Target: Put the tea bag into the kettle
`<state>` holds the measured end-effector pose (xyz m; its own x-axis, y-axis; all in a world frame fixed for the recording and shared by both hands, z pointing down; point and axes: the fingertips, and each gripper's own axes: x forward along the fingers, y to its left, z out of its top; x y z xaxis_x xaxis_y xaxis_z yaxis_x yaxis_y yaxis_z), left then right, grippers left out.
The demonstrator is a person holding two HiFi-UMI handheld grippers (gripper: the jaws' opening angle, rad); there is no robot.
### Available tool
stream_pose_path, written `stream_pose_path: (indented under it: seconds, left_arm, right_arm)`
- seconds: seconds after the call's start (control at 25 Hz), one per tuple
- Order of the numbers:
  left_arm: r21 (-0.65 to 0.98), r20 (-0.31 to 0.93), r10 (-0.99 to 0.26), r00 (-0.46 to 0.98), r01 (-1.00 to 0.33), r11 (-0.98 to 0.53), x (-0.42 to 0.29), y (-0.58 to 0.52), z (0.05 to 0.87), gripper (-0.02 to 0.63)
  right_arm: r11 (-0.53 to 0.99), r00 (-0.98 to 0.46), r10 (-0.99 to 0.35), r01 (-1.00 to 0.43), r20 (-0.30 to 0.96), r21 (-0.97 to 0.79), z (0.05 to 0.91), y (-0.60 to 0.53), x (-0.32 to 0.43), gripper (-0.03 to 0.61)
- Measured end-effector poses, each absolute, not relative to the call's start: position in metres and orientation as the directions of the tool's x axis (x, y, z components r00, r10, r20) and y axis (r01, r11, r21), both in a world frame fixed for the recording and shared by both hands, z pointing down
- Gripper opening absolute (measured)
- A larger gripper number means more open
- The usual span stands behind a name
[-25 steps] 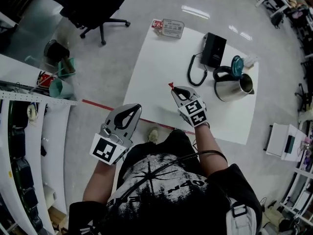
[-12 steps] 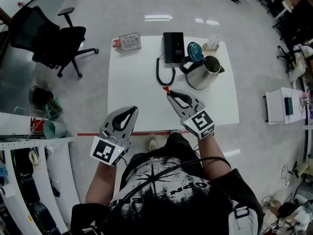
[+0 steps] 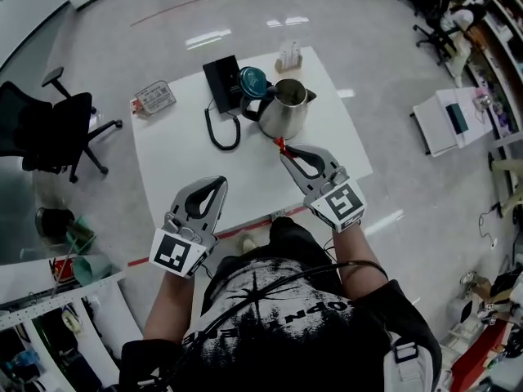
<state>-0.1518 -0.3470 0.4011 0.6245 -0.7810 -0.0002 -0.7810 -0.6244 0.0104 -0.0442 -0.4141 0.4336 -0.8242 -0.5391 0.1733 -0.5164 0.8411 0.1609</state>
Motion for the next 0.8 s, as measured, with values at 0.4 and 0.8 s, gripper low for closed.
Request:
stream_pose_path:
  seconds: [0.4,0.8]
  left_arm:
    - [0.016,-0.006,-0.667,0.745,-0.667,-0.745,-0.078,-0.39,0.399,0.011]
    - [0.087,0.015,-0.656,0.755,-0.654,-0.751,-0.04,-0.428,0.413,0.011]
  right_arm:
    - [0.735,-0.713,-0.678,-0.653,0.177,0.185,0.425,-0.447,0.04,0.048]
    - [0.758,-0.73,-0.652,-0.626,0.204,0.183,0.425,-0.506,0.052,0.048]
